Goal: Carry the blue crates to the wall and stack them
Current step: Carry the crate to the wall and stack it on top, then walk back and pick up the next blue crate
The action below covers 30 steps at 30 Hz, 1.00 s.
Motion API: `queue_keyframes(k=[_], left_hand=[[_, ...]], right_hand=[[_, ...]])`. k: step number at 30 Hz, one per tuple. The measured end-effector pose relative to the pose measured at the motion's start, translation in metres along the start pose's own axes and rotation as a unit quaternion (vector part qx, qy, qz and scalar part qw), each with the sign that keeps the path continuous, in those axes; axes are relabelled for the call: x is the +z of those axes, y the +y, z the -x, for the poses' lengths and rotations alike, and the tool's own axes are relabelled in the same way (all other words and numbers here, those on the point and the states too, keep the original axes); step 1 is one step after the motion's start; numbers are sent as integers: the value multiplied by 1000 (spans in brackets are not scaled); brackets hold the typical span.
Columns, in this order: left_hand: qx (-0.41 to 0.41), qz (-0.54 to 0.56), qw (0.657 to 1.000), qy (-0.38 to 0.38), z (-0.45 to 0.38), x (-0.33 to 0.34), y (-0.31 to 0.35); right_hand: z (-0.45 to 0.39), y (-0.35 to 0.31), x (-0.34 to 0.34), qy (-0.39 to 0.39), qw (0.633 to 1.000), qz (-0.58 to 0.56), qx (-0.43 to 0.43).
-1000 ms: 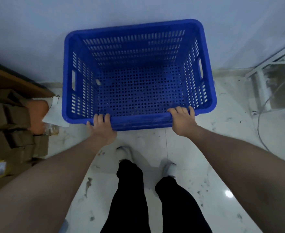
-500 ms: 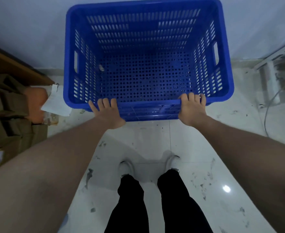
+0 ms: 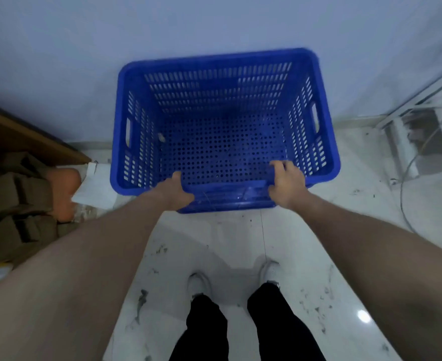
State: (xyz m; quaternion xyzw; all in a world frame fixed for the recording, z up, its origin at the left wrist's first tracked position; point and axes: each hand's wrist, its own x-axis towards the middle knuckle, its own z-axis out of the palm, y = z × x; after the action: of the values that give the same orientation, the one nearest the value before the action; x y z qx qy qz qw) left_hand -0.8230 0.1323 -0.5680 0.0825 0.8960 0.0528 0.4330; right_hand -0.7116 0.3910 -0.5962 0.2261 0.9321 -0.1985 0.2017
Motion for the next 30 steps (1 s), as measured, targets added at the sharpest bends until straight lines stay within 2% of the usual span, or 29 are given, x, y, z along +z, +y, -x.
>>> queue_keyframes(k=[1,2,5,9,13,17,22,26,28,30], left_hand=[[19,30,999,12,12,-11,7],[32,32,999,19,25,-18,13],[69,3,995,68,69,-35,31],[108,68,983,131,111,-55,74],[214,91,963,136,135,-77,134],[309,81,941,112,151,-77,200],[406,2,914,32,201,-15,254],[473,-78,875,-71,253,67,272],[499,-119,853,-91,279,98,285],[532,-139,828,-113,326,133,292]], right_hand=[[6,-4,-17,44,997,-57,1],[14,-8,-30,55,994,-97,2],[52,-9,-75,28,992,-127,-6],[100,1,-136,95,978,-184,20],[152,16,-185,160,960,-219,75],[217,42,-200,252,919,-257,161],[335,76,-146,317,846,-290,314],[451,95,-82,369,744,-353,430],[497,101,-62,398,695,-370,470],[550,104,-38,439,629,-389,511]])
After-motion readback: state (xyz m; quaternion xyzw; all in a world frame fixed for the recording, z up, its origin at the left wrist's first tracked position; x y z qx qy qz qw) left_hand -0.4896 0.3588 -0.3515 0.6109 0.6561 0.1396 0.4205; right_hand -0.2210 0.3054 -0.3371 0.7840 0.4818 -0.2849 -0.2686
